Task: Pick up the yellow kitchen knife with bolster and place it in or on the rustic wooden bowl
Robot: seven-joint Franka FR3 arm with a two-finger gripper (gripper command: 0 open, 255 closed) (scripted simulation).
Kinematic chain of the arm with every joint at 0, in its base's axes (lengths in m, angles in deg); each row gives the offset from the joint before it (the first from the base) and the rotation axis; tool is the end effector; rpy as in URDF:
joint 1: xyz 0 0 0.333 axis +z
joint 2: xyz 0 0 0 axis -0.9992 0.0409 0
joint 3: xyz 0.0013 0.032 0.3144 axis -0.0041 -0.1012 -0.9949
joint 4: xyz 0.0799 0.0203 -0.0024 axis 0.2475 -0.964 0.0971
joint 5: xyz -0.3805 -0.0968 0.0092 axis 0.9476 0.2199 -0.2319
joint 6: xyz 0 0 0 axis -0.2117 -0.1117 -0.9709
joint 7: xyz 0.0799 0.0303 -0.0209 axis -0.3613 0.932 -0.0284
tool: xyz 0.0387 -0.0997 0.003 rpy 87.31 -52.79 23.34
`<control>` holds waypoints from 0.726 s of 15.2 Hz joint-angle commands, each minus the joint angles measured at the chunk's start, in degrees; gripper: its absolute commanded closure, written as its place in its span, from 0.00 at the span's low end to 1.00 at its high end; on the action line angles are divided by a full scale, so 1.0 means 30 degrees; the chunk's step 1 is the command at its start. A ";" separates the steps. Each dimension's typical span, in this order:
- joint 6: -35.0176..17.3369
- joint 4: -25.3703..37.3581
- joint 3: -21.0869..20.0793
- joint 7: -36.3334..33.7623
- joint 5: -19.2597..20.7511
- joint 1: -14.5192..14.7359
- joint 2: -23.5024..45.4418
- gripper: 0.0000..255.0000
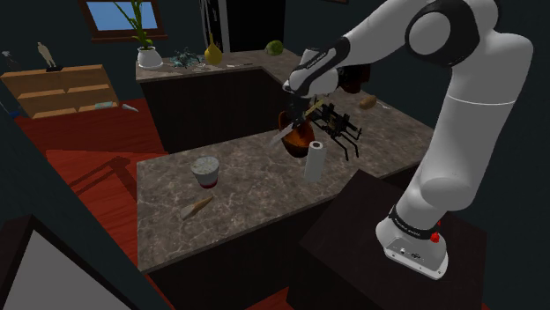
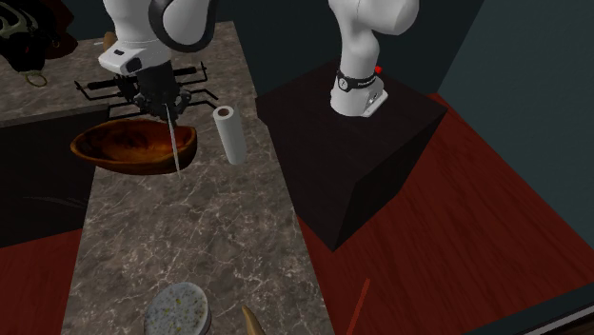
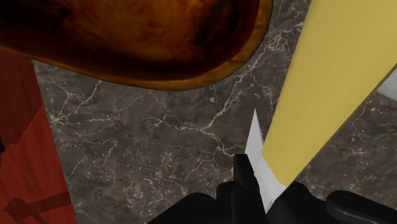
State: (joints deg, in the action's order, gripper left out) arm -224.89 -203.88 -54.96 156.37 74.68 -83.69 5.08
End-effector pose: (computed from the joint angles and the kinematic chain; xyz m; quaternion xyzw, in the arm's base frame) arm 0.5455 -0.1393 0.3134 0.8366 0.5429 0.0709 0.0178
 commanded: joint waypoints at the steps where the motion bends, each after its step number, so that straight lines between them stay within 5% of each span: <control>1: 0.0590 0.1443 0.0126 0.1021 -0.0532 -0.0632 0.1031 1.00; 11: 0.4078 0.9527 0.0177 0.4311 -0.2262 -0.4095 0.6339 1.00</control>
State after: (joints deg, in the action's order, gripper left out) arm -213.91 -178.14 -54.40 168.29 68.37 -94.70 22.29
